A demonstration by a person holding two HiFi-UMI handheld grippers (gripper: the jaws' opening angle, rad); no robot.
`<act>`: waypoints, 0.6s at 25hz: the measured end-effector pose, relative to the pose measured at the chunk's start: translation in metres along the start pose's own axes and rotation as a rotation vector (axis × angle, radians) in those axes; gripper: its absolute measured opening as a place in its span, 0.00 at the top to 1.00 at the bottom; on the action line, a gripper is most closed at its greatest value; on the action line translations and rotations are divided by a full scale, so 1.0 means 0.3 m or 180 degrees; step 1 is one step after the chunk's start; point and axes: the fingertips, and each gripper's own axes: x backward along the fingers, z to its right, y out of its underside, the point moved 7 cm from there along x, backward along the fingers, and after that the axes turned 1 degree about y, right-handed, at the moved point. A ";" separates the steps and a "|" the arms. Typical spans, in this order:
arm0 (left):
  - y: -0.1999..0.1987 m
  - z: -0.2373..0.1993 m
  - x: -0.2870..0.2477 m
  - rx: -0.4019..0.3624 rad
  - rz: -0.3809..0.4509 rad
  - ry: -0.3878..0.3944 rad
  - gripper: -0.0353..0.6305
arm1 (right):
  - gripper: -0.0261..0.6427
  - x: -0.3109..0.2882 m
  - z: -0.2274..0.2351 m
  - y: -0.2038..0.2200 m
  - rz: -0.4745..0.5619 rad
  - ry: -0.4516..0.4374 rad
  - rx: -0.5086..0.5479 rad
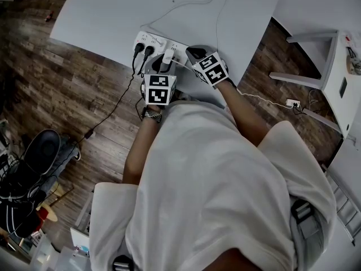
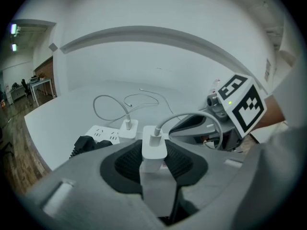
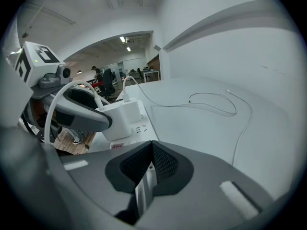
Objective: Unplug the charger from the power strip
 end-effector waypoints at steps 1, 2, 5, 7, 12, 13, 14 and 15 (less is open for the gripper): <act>-0.001 0.002 0.000 -0.0069 -0.0012 -0.0017 0.73 | 0.96 0.000 0.000 0.000 -0.0002 0.0002 0.0002; -0.001 0.005 0.001 -0.0130 -0.0023 -0.0030 0.73 | 0.96 0.001 -0.001 0.000 -0.0004 0.0003 0.0003; -0.004 0.014 0.002 -0.0233 -0.0034 -0.0041 0.73 | 0.96 0.003 -0.002 0.000 -0.0010 -0.0016 -0.0009; -0.007 0.022 -0.001 -0.0305 -0.0040 -0.0058 0.73 | 0.96 0.004 0.001 0.000 -0.0014 -0.0033 -0.0010; -0.005 0.024 -0.002 -0.0309 -0.0070 -0.0064 0.73 | 0.96 0.004 -0.002 0.001 -0.0011 -0.0014 0.0006; -0.005 0.016 0.000 -0.0246 -0.0068 -0.0053 0.73 | 0.96 0.001 -0.002 -0.001 -0.0012 -0.0013 0.0004; -0.005 0.008 0.001 -0.0174 -0.0058 -0.0039 0.73 | 0.96 -0.001 -0.003 -0.004 -0.0014 -0.0015 0.0003; -0.005 -0.001 0.001 -0.0099 -0.0041 -0.0021 0.73 | 0.96 -0.004 -0.003 -0.006 -0.0017 -0.0017 0.0003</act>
